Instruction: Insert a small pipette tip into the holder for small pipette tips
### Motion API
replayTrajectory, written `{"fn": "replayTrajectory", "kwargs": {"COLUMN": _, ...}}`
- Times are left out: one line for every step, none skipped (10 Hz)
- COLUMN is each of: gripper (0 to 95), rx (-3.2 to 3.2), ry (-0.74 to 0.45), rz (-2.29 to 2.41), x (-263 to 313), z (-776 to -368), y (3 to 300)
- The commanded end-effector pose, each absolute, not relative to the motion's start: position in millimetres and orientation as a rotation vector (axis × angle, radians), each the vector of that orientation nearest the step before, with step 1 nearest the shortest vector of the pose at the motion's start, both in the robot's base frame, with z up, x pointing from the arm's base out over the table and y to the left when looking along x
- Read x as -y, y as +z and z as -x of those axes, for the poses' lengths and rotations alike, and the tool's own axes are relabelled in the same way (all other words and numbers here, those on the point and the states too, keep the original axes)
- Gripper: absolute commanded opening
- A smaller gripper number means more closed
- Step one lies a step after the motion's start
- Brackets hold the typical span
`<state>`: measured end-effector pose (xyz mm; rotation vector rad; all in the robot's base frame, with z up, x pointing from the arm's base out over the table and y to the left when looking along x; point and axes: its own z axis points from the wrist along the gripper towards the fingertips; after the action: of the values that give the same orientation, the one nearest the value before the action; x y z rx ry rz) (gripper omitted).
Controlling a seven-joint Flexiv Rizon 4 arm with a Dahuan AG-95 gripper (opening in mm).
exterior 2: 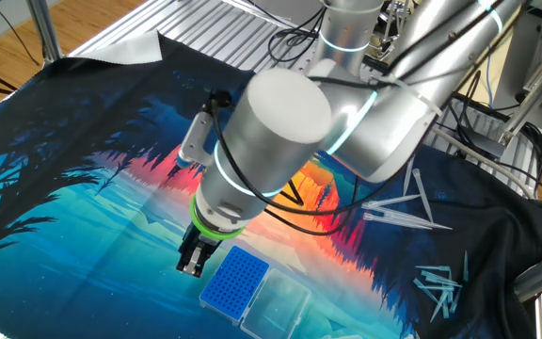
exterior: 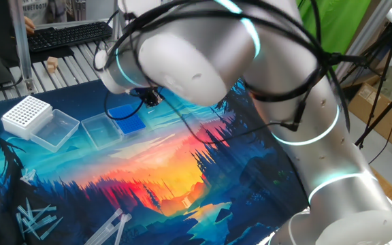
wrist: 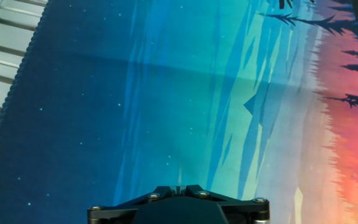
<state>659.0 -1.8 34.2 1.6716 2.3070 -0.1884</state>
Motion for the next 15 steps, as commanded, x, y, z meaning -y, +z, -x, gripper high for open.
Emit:
{"fn": "replayTrajectory", "kwargs": {"gripper": 0.0, "rx": -2.298, "ry": -0.204, "rz": -1.668, "x": 1, "z": -660, "y": 33}}
{"fn": "replayTrajectory", "kwargs": {"gripper": 0.0, "rx": -2.295, "ry": -0.209, "rz": -1.663, "x": 2, "z": -660, "y": 32}}
{"fn": "replayTrajectory", "kwargs": {"gripper": 0.0, "rx": -2.288, "ry": -0.212, "rz": -1.664, "x": 2, "z": -660, "y": 31}}
{"fn": "replayTrajectory", "kwargs": {"gripper": 0.0, "rx": -2.278, "ry": -0.223, "rz": -1.659, "x": 2, "z": -661, "y": 30}}
{"fn": "replayTrajectory", "kwargs": {"gripper": 0.0, "rx": -2.271, "ry": -0.235, "rz": -1.652, "x": 3, "z": -661, "y": 29}}
{"fn": "replayTrajectory", "kwargs": {"gripper": 0.0, "rx": -2.266, "ry": -0.239, "rz": -1.649, "x": 3, "z": -661, "y": 28}}
{"fn": "replayTrajectory", "kwargs": {"gripper": 0.0, "rx": -2.260, "ry": -0.241, "rz": -1.648, "x": 3, "z": -661, "y": 27}}
{"fn": "replayTrajectory", "kwargs": {"gripper": 0.0, "rx": -2.256, "ry": -0.246, "rz": -1.644, "x": 4, "z": -662, "y": 26}}
{"fn": "replayTrajectory", "kwargs": {"gripper": 0.0, "rx": -2.253, "ry": -0.245, "rz": -1.645, "x": 4, "z": -662, "y": 25}}
{"fn": "replayTrajectory", "kwargs": {"gripper": 0.0, "rx": -2.249, "ry": -0.247, "rz": -1.640, "x": 4, "z": -662, "y": 25}}
{"fn": "replayTrajectory", "kwargs": {"gripper": 0.0, "rx": -2.246, "ry": -0.246, "rz": -1.638, "x": 4, "z": -662, "y": 25}}
{"fn": "replayTrajectory", "kwargs": {"gripper": 0.0, "rx": -2.241, "ry": -0.244, "rz": -1.638, "x": 3, "z": -662, "y": 24}}
{"fn": "replayTrajectory", "kwargs": {"gripper": 0.0, "rx": -2.237, "ry": -0.243, "rz": -1.641, "x": 3, "z": -662, "y": 24}}
{"fn": "replayTrajectory", "kwargs": {"gripper": 0.0, "rx": -2.231, "ry": -0.244, "rz": -1.635, "x": 3, "z": -663, "y": 22}}
{"fn": "replayTrajectory", "kwargs": {"gripper": 0.0, "rx": -2.227, "ry": -0.247, "rz": -1.632, "x": 3, "z": -663, "y": 22}}
